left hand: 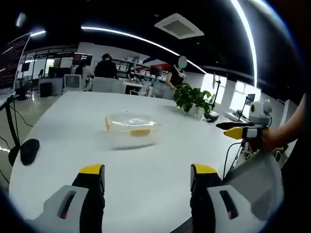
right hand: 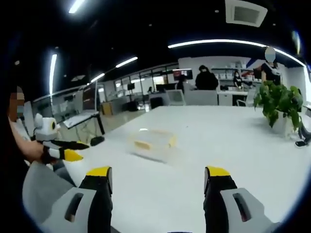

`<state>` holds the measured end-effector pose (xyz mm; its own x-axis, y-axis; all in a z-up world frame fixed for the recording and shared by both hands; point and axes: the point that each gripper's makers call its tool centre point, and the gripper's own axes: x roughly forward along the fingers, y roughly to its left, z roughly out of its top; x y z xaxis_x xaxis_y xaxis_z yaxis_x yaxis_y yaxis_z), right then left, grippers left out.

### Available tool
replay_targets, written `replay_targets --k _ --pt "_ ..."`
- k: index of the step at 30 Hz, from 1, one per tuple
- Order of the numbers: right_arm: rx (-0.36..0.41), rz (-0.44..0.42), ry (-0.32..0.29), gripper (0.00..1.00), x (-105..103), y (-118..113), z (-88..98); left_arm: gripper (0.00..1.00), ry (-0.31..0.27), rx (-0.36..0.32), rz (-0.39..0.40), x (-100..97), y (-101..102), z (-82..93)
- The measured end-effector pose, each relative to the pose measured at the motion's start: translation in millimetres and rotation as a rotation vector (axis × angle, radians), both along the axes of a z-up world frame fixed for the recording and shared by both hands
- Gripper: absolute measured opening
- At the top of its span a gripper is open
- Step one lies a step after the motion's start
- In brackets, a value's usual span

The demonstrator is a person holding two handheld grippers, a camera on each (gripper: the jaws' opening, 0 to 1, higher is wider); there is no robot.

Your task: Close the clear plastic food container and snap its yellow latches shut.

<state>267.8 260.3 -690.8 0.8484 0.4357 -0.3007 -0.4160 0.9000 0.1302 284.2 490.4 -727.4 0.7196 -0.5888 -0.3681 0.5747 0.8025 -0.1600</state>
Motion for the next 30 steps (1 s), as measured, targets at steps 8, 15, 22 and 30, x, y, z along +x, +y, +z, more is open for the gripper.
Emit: replay_targets --k 8,15,22,30 --pt "-0.051 -0.038 -0.013 0.79 0.8 -7.1 -4.1 0.71 -0.031 0.129 -0.021 -1.5 1.4 -9.9" --pt "-0.062 -0.026 -0.002 0.76 -0.2 -2.8 -8.7 0.76 -0.012 0.175 -0.063 -3.7 -4.3 -19.4" --pt "-0.081 -0.005 0.004 0.72 -3.4 0.3 -12.5 0.74 0.012 0.167 -0.073 -7.0 -5.6 -24.6" --pt "-0.118 0.009 0.034 0.69 -7.0 1.8 -21.2 0.73 0.025 0.167 -0.084 -9.9 -8.6 -27.3"
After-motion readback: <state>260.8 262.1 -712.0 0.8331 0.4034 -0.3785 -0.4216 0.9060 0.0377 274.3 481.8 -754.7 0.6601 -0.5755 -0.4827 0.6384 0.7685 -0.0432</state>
